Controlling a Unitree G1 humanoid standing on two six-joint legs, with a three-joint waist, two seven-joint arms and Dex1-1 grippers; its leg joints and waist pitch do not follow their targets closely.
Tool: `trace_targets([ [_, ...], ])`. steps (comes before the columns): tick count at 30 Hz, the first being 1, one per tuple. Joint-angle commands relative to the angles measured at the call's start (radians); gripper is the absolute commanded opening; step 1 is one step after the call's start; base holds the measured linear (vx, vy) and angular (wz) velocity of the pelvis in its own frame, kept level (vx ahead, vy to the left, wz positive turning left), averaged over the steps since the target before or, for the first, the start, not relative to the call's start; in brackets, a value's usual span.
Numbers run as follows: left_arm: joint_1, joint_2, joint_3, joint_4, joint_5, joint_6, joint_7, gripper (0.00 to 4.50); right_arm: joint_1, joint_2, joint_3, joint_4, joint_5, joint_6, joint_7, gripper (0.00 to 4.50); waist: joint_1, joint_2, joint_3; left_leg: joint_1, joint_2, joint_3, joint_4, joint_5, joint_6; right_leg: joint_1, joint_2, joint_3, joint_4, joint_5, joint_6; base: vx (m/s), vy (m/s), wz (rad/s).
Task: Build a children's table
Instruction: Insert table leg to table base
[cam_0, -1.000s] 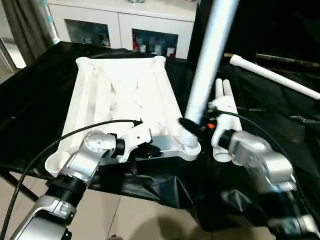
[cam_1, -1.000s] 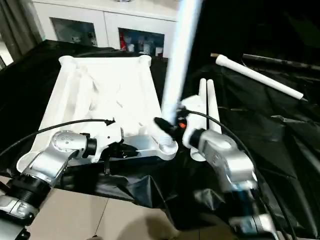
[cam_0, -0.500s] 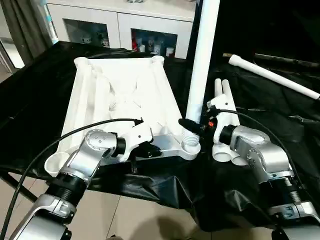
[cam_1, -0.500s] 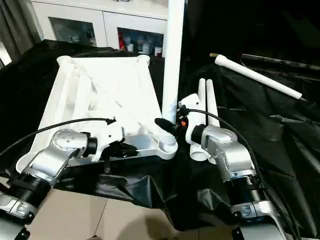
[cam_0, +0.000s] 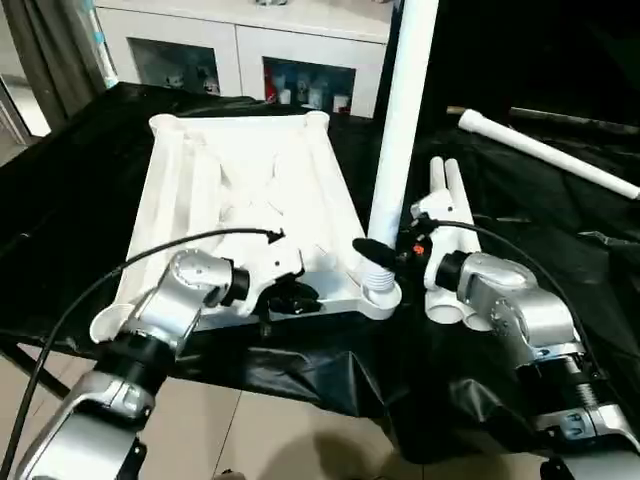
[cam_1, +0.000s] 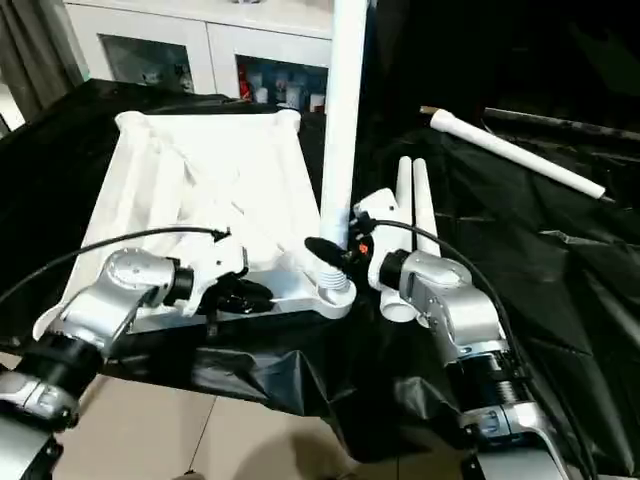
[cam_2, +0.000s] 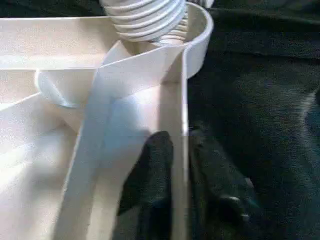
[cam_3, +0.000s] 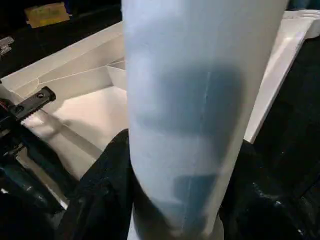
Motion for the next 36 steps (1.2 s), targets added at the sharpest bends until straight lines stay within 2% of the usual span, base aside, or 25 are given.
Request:
trace_targets([
  [1,-0.03,-0.001,-0.009,0.02,0.009,-0.006,0.005,0.28,0.01,-0.004,0.002,-0.018,-0.007,-0.006,0.01,1.88,0.005,0.016,-0.07,-0.002,0.021,-0.005,-0.073,-0.141,0.012,0.068,-0.079,0.058,-0.078,-0.289,-0.135,0.0,0.0,0.0],
  [4,-0.038,-0.007,-0.015,0.039,0.02,-0.02,0.008,0.0,0.013,-0.007,0.006,-0.022,-0.01,0.001,0.013,1.88,0.006,0.015,-0.07,-0.001,0.021,-0.005,-0.074,-0.146,0.011,0.069,-0.079,0.057,-0.079,-0.294,-0.133,0.0,0.0,0.0],
  [12,-0.042,-0.006,-0.026,0.057,0.033,-0.035,0.012,0.0,0.027,-0.025,0.01,-0.048,-0.01,0.02,0.025,1.88,0.007,0.013,-0.07,-0.002,0.021,-0.005,-0.074,-0.151,0.013,0.069,-0.081,0.057,-0.081,-0.308,-0.127,0.0,0.0,0.0],
  [17,-0.047,-0.013,-0.019,0.069,0.023,-0.045,0.014,0.0,0.028,-0.04,0.005,-0.052,-0.009,0.025,0.033,1.88,0.011,0.013,-0.069,-0.001,0.02,-0.005,-0.073,-0.151,0.014,0.069,-0.082,0.056,-0.087,-0.349,-0.11,0.0,0.0,0.0],
  [26,-0.044,-0.019,-0.012,0.07,0.016,-0.06,0.011,0.0,0.042,-0.06,-0.009,-0.07,0.0,0.043,0.044,1.88,0.015,0.011,-0.07,-0.001,0.022,-0.006,-0.074,-0.143,0.017,0.067,-0.08,0.056,-0.082,-0.323,-0.115,0.0,0.0,0.0],
  [36,-0.045,-0.016,-0.008,0.077,0.014,-0.064,0.016,0.0,0.063,-0.08,0.006,-0.099,0.005,0.073,0.069,1.88,0.017,0.008,-0.069,-0.002,0.021,-0.006,-0.074,-0.145,0.021,0.067,-0.081,0.055,-0.088,-0.361,-0.095,0.0,0.0,0.0],
])
